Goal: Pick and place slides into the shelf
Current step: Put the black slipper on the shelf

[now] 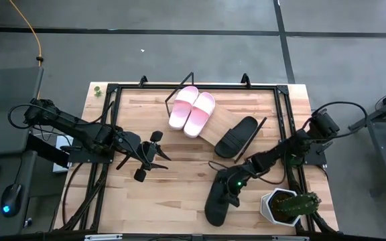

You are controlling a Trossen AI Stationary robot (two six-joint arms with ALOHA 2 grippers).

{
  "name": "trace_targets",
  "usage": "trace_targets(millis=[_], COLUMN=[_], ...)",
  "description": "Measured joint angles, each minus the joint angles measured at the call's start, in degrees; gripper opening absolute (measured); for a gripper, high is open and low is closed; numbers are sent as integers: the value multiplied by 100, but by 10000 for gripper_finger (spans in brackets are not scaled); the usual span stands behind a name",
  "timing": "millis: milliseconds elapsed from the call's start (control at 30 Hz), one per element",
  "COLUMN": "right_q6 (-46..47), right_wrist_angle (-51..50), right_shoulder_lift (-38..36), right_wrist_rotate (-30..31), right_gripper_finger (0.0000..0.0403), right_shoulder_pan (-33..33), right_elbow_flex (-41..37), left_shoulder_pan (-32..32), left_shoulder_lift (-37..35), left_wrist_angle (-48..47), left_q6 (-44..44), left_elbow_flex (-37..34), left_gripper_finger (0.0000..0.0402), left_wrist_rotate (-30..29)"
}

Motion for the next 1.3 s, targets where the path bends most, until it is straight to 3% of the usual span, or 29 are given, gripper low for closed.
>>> trace_targets(millis=[367, 967, 1300], right_q6=[-633, -2298, -2985], right_wrist_angle=[-334, -3481, -4545], right_shoulder_lift=[-6, -6, -6], right_wrist_rotate=[-514, -595, -481], right_gripper_finger=[0, 0, 0], right_shoulder_pan=[-259, -775, -1365], right_elbow_flex=[593, 2514, 3226], left_shoulder_pan=[0, 0, 0], left_shoulder_lift=[2, 2, 2], left_wrist_angle=[-9, -11, -15], left_q6=[0, 0, 0], left_elbow_flex=[-2, -2, -2], left_gripper_finger=[128, 128, 128], left_wrist_rotate=[0, 0, 2])
